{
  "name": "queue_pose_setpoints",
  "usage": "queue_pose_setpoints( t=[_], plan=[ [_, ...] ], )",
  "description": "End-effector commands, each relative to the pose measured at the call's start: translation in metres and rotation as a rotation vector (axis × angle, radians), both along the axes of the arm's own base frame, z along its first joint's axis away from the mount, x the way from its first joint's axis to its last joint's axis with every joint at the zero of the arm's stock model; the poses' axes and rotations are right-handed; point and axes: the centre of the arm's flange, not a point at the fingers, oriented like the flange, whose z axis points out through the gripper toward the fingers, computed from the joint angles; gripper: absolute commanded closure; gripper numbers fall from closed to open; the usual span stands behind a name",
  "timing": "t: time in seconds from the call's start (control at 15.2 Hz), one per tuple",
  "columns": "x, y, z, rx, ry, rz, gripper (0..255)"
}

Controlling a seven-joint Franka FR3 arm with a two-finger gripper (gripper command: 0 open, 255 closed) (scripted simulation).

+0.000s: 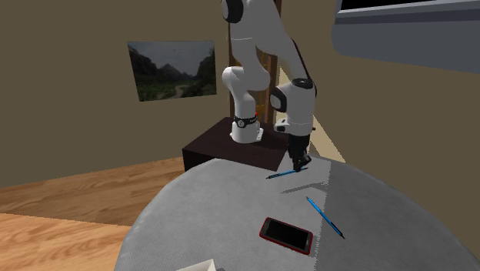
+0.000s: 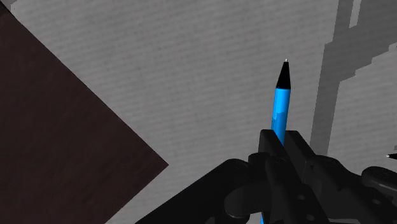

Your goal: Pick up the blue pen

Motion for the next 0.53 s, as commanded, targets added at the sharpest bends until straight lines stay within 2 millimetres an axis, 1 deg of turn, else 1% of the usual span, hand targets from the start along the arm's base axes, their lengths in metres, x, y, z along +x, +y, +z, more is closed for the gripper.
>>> queue_pose_setpoints(
  t=[0.0,0.33,0.46],
  plan=[
    [0.0,0.0,0.01,0.0,0.002,-0.001,255],
    [0.0,0.0,0.036,0.0,0.002,-0.001,255],
    [0.0,0.0,0.037,0.0,0.002,-0.001,255]
  ],
)
